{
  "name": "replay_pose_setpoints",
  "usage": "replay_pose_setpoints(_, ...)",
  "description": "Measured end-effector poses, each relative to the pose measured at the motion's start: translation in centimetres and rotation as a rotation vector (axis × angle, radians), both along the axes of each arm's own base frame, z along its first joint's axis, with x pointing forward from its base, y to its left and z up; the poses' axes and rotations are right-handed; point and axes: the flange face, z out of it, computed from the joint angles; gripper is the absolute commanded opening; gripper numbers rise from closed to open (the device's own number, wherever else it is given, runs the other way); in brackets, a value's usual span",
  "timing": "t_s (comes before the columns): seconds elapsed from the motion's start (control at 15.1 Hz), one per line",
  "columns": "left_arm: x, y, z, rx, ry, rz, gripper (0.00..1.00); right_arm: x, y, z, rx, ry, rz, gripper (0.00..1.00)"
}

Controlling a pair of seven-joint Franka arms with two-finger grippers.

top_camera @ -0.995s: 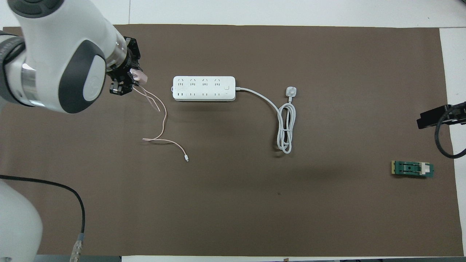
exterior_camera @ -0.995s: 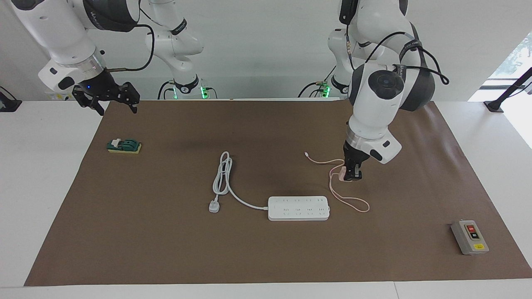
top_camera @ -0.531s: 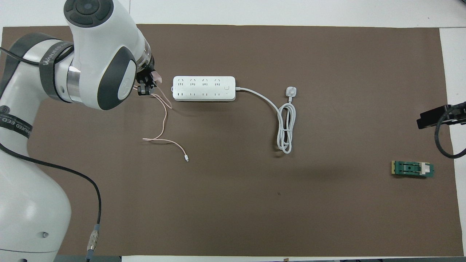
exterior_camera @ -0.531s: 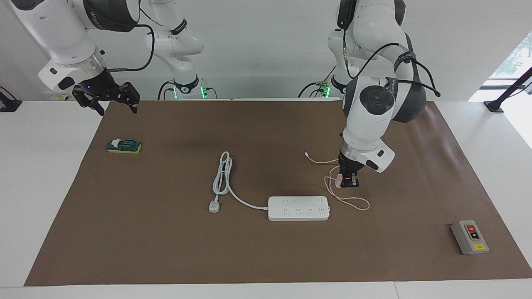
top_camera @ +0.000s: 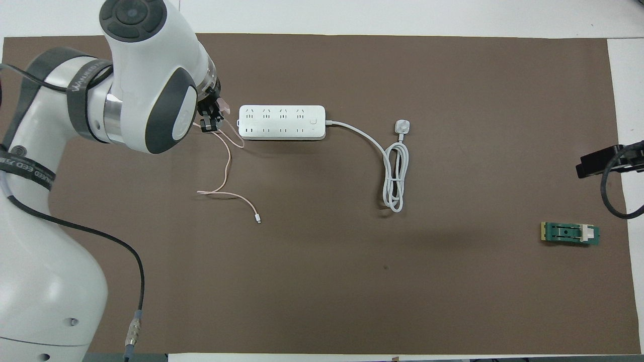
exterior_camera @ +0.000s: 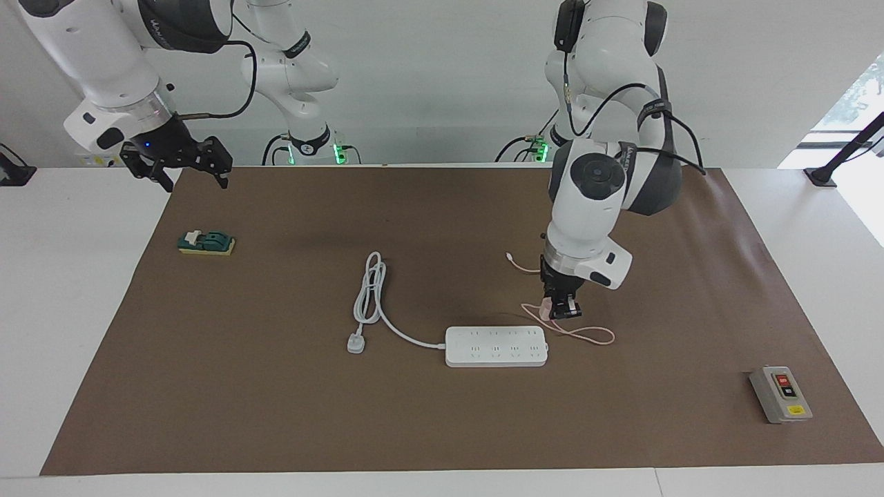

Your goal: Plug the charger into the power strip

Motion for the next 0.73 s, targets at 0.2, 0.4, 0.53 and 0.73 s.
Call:
replay_pose_setpoints(0.2, -1.4, -1.1, -2.3, 0.01, 0.023, 0.009, 0.0, 0.0, 0.0, 0.0, 0.0, 0.0, 0.0, 1.0)
replay_pose_setpoints(0.4, -2.7, 0.2, -2.6, 0.007, 0.031, 0.019, 0.0, 0.0, 0.0, 0.0, 0.0, 0.0, 0.0, 1.0)
replay_pose_setpoints(0.53, -3.4, 0.6, -2.9, 0.006, 0.036, 0.025, 0.0, 0.0, 0.0, 0.0, 0.0, 0.0, 0.0, 1.0)
replay_pose_setpoints(0.73, -3.5, 0.7, -3.4, 0.001, 0.027, 0.031, 0.0, 0.0, 0.0, 0.0, 0.0, 0.0, 0.0, 1.0)
